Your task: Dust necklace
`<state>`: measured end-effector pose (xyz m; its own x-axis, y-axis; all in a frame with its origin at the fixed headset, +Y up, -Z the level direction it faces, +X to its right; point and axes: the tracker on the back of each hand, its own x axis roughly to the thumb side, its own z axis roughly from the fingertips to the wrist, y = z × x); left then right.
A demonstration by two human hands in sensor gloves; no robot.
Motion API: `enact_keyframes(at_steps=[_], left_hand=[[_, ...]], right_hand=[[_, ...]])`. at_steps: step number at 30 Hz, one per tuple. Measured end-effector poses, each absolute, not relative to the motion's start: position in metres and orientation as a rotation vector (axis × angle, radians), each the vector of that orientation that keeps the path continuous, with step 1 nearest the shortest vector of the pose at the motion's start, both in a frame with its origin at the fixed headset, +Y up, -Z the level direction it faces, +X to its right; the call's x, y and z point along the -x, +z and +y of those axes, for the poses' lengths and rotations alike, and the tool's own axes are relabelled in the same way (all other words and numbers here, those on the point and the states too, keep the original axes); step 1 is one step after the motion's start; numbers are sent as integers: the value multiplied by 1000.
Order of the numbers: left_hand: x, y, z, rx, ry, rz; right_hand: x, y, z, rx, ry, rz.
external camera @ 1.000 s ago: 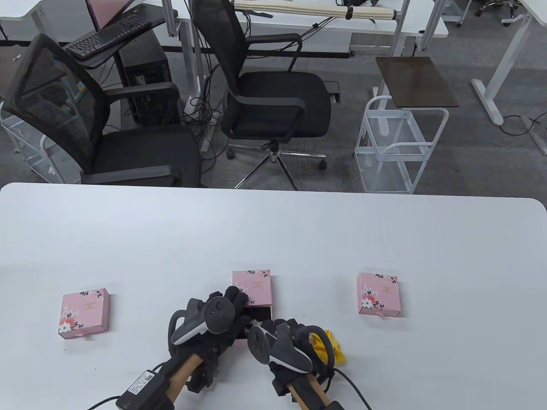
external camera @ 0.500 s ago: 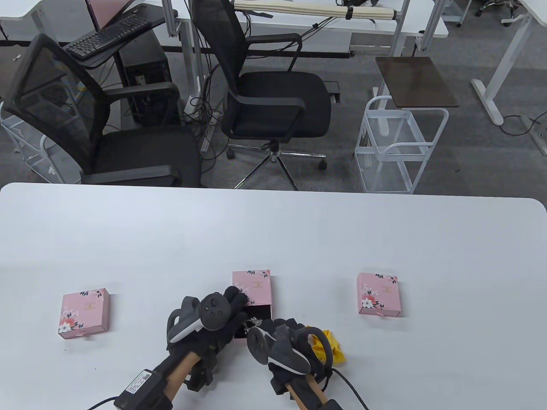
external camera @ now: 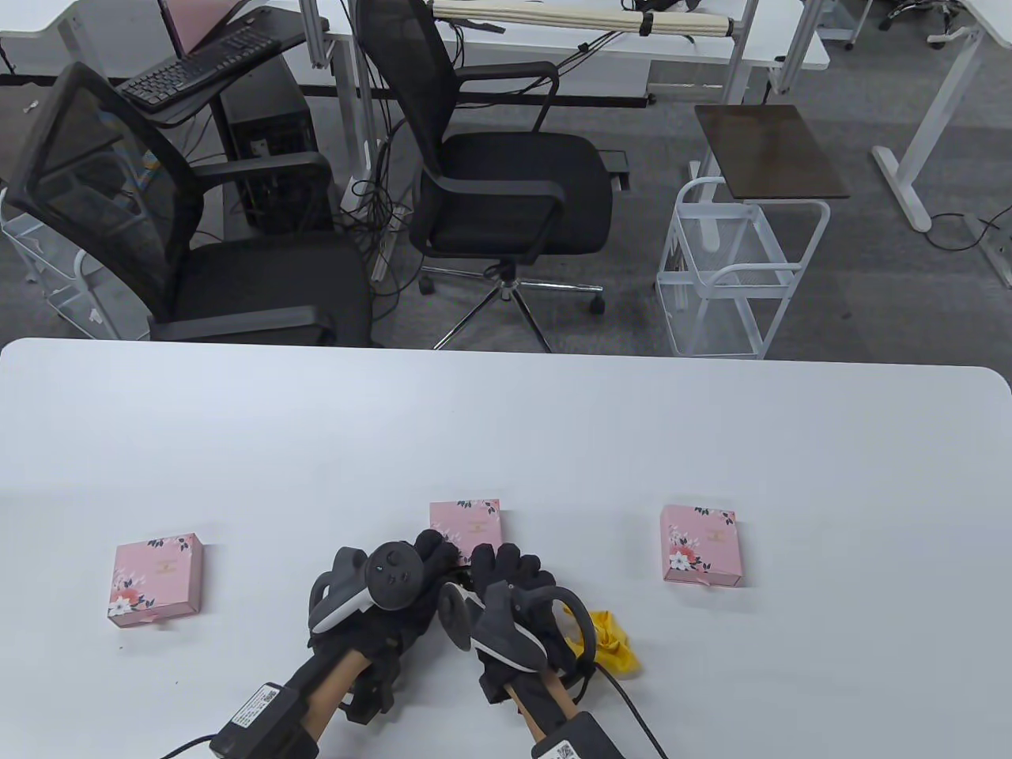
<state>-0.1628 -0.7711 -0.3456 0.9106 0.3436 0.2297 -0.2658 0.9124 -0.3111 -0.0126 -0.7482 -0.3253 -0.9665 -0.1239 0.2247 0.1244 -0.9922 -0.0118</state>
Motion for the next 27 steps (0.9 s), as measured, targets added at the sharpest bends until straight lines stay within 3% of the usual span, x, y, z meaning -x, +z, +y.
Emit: enact_keyframes(at_steps=[4,11,15,21,27], left_hand=[[164,-346,-772,284,342,-287],[165,-345,-772,295,348,-292],[167,-344,-772,282,358,-291],[193,-332,-737,137,449,-231],[217,-303,-719,28,539,-209]], right_hand=[[17,-343,-749,283,-3043,-77],[16,-356,-749,207,-3099,34],[12,-361,-742,202,-3138,-98],[15,-366,-726,166,-3224,-150],[35,-382,-737,-60,-3377,-521]])
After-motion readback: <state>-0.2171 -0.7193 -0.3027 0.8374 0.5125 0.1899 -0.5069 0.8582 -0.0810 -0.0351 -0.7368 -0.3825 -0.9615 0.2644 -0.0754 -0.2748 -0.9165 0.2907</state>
